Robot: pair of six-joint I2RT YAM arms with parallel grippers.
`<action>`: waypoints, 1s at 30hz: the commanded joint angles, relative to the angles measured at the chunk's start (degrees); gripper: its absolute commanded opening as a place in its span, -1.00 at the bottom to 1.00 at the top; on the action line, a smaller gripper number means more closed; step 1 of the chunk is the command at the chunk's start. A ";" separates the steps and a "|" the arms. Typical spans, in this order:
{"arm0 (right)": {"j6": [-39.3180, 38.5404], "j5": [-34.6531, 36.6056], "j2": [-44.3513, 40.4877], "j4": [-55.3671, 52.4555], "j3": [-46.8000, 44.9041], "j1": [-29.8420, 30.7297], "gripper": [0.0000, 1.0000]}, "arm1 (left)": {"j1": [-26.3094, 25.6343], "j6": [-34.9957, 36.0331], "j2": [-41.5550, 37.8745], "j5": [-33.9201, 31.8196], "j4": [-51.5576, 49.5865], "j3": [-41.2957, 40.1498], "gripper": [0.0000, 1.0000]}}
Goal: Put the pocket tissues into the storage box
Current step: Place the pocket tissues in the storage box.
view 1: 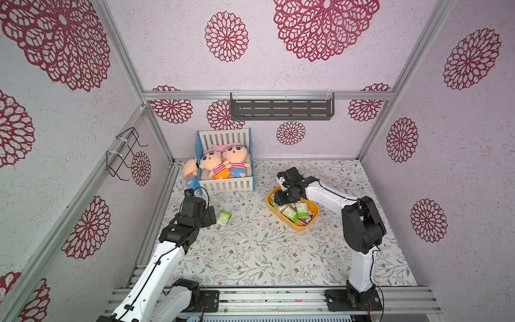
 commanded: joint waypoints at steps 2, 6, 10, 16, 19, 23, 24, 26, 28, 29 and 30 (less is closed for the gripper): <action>-1.09 1.66 0.79 -0.21 1.37 0.60 0.06 | -0.68 0.70 0.25 -0.53 -0.46 1.52 0.94; -1.38 1.90 1.51 -0.76 2.41 0.74 0.09 | -0.76 0.79 0.25 -0.61 -0.44 1.52 0.94; -1.45 2.04 1.67 -1.44 3.11 0.82 0.20 | -0.76 0.89 0.32 -0.63 -0.36 1.47 0.94; -1.82 1.90 1.00 -2.75 5.60 1.60 0.33 | -0.69 0.88 0.67 -0.44 -0.30 1.61 0.94; -2.25 2.12 0.80 -4.58 8.48 2.40 0.35 | -0.75 0.87 0.61 -0.46 -0.46 1.61 0.94; -2.92 2.85 0.02 -6.67 12.90 4.11 0.38 | -0.75 0.78 0.43 -0.52 -0.41 1.61 0.94; -3.30 2.82 -0.42 -6.66 13.33 4.59 0.39 | -0.76 0.72 0.43 -0.62 -0.47 1.61 0.94; -4.85 2.23 -2.08 -4.51 12.09 6.35 0.43 | -0.74 0.48 0.26 -0.85 -0.45 1.57 0.94; -6.04 1.61 -3.73 -0.47 8.79 8.45 0.47 | -0.75 0.17 0.08 -1.04 -0.51 1.52 0.94; -6.19 0.84 -4.21 1.52 7.30 9.64 0.48 | -0.67 -0.06 -0.09 -1.06 -0.68 1.60 0.94; -6.10 0.26 -4.27 2.75 6.60 10.79 0.48 | -0.76 -0.23 -0.32 -1.20 -0.80 1.69 0.94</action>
